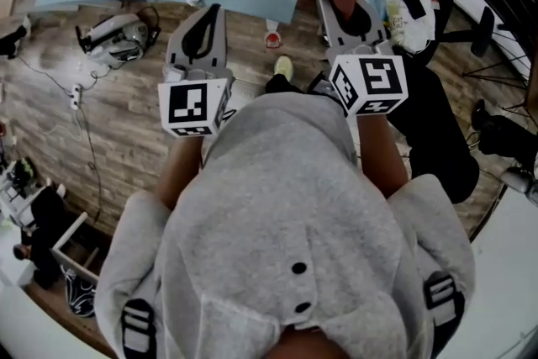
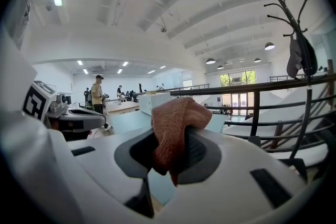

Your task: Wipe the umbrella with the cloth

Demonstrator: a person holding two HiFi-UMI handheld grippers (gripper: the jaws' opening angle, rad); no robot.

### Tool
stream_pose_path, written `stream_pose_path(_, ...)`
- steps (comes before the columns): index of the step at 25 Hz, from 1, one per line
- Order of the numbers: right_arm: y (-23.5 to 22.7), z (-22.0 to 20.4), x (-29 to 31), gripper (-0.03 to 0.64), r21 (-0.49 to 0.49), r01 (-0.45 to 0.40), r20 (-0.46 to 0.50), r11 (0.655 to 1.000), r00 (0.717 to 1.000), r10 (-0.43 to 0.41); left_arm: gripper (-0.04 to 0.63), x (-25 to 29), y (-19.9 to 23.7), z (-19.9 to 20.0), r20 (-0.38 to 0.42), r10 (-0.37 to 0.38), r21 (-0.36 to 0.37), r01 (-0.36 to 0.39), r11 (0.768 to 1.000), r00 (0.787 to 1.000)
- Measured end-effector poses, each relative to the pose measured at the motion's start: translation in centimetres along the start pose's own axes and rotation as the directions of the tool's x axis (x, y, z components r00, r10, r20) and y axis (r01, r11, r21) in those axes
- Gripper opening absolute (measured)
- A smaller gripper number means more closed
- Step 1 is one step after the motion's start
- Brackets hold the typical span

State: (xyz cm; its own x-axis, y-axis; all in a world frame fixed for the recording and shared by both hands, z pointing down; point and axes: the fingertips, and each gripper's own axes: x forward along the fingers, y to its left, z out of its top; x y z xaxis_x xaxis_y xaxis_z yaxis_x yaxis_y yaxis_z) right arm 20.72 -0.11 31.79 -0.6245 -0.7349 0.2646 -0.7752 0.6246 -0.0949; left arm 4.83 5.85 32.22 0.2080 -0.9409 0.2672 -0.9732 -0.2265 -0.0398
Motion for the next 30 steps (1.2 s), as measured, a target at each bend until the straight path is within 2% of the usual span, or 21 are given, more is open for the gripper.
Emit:
stream_pose_path(6, -2.5, 0.6, 1.7, 0.081, 0.048, 0.003, 0.020, 0.999, 1.000, -0.004, 0.015, 1.8, -0.2, 0.4, -0.021, 0.034, 0.018, -0.033, 0.999, 0.999)
stream_pose_path(14, -2.4, 0.5, 3.3, 0.081, 0.030, -0.031, 0.006, 0.999, 1.000, 0.031, 0.015, 2.3, 1.0, 0.8, -0.031, 0.072, 0.031, -0.071, 0.997, 0.997)
stream_pose_path(24, -2.4, 0.7, 7.3, 0.081, -0.001, -0.013, -0.032, 1.000, 0.999, 0.013, 0.017, 6.5, 3.7, -1.4, -0.061, 0.012, -0.001, -0.012, 1.000, 0.998)
stream_pose_path(30, -2.3, 1.4, 11.0, 0.081, -0.009, -0.028, -0.059, 1.000, 0.998, 0.027, 0.017, 9.7, 6.5, -3.7, -0.128, 0.012, 0.011, -0.010, 1.000, 0.992)
